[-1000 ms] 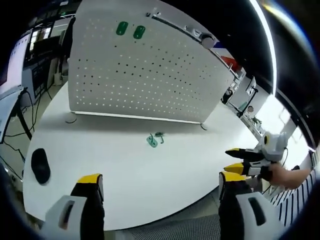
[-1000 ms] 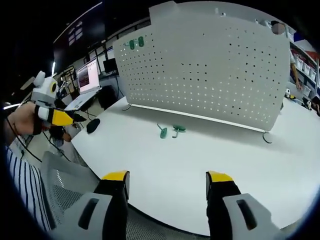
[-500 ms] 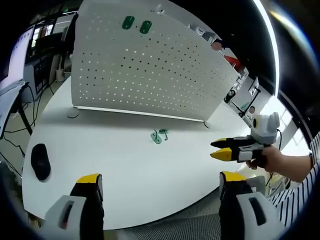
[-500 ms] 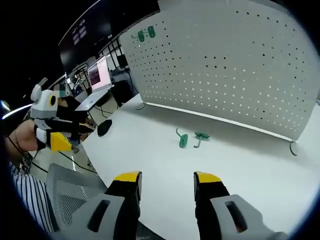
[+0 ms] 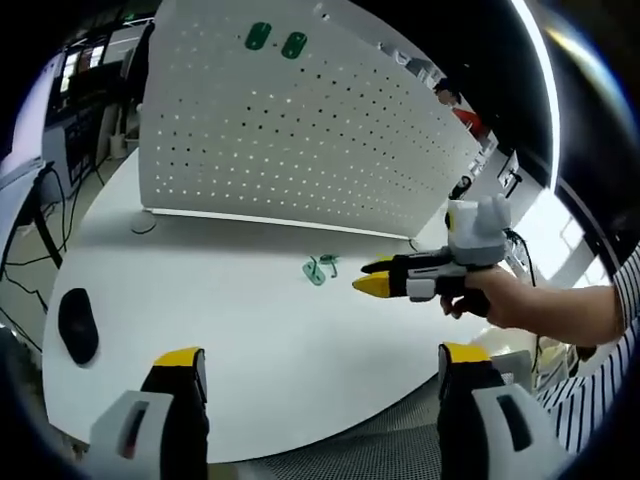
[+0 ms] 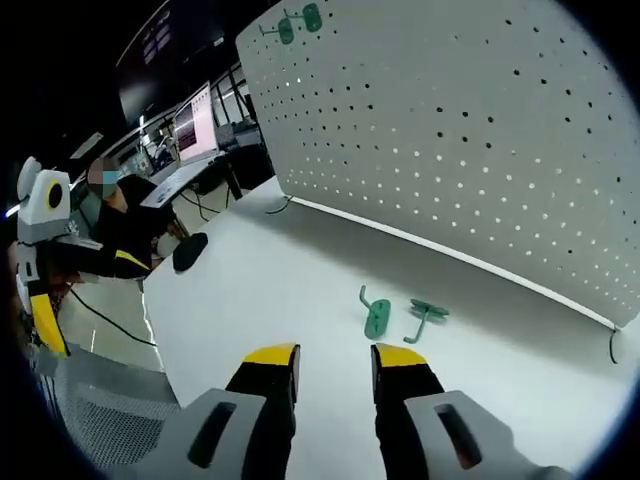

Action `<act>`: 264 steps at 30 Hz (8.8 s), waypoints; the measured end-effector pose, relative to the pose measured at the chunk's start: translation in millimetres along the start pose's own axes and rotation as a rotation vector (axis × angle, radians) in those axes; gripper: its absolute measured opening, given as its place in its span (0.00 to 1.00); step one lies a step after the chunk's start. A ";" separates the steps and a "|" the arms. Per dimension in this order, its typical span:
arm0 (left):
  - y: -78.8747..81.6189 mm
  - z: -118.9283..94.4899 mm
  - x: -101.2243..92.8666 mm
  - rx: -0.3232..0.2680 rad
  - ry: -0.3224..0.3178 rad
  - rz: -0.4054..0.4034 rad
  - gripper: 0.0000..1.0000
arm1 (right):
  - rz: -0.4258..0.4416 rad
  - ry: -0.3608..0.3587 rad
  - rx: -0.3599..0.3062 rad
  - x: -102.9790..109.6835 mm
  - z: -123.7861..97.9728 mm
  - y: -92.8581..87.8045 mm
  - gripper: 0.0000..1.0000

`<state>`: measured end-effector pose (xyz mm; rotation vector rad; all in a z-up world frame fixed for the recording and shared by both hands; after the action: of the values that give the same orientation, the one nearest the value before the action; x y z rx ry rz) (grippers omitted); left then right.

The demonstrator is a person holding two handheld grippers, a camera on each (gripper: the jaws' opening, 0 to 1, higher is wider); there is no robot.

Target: Insert the hook assembly into the mounting plate slot until the hook locks in place.

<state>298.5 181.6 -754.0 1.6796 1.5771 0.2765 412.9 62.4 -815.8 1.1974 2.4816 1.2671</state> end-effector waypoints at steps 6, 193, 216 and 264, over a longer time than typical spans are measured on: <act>-6.0 1.1 1.3 0.016 -0.002 -0.013 0.98 | -0.013 -0.025 0.007 -8.7 24.5 12.1 0.24; 108.5 -7.7 -34.2 -0.275 -0.008 0.279 0.01 | 0.228 0.217 -0.520 127.1 -131.4 110.8 0.14; 114.8 -7.8 -63.5 -0.362 -0.057 0.362 0.01 | 0.234 0.244 -0.557 131.0 -124.4 127.9 0.14; 108.2 -9.3 -49.1 -0.358 -0.109 0.366 0.26 | -0.027 0.166 -0.503 151.4 -100.1 127.7 0.00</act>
<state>362.8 150.7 -658.5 1.6541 1.0590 0.6061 344.1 146.4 -622.2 0.9570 2.0657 1.8960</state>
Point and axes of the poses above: the point that each gripper's makers call its tool centre point, and the gripper's own axes: z roughly forward along the fingers, x roughly to its left, y roughly out of its top, the point moved 1 cm from there along -z, roughly backward along the fingers, and after that the axes turned 5 degrees about y, right-handed, at the moved point
